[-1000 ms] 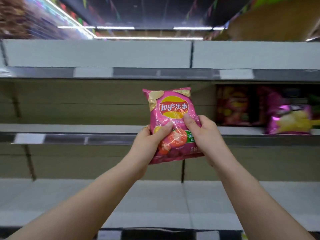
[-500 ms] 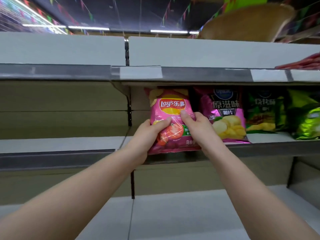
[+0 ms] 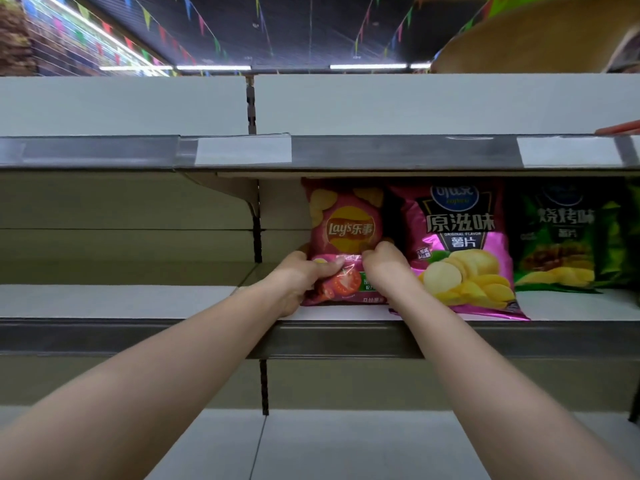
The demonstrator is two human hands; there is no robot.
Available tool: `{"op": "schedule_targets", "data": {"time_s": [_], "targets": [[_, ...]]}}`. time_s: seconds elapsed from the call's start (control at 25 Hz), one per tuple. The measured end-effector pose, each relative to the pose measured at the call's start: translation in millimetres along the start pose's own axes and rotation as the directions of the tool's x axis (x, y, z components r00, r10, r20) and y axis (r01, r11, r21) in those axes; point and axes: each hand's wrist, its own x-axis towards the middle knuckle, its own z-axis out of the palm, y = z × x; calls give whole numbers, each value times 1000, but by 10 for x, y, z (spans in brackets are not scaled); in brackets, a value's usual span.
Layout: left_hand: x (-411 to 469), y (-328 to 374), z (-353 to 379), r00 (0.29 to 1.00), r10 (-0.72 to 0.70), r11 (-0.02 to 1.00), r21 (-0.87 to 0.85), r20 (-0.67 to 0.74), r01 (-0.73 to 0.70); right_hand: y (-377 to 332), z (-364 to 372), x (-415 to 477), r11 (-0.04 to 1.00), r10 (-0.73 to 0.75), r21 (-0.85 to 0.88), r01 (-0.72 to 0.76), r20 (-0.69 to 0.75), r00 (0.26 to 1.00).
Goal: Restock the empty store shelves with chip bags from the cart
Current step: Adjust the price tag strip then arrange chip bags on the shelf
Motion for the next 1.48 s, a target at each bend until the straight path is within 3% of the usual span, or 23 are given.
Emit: {"op": "schedule_targets", "data": {"time_s": [0.44,0.48,0.56,0.68,0.84,0.96,1.24,1.48], "targets": [[-40,77,109,999,1,1000,14,-34,0,-157,-96,-139,936,6,-351,14,55,998],[-63,91,103,999,10,1000,15,-47,-10,-201,-78,-192,915,-36,-401,41,21,999],[-118,104,92,997,27,1000,15,-75,-26,-252,3,-354,885,-253,-427,187,-103,962],[-242,81,8,992,65,998,21,-111,-63,-358,93,-560,869,-473,-275,411,-219,854],[-526,20,-372,953,206,977,109,-221,-186,-617,290,-673,808,-574,-53,587,-299,762],[-810,-66,-822,912,268,962,138,-310,-236,-882,644,-819,732,-585,173,659,-335,738],[-1723,-290,-2398,809,265,964,141,-524,-225,-1912,1795,-1628,544,-604,608,579,-196,772],[-2795,-592,-4028,653,213,977,139,-727,-164,-2920,3078,-2607,455,-675,778,434,-17,737]]}}
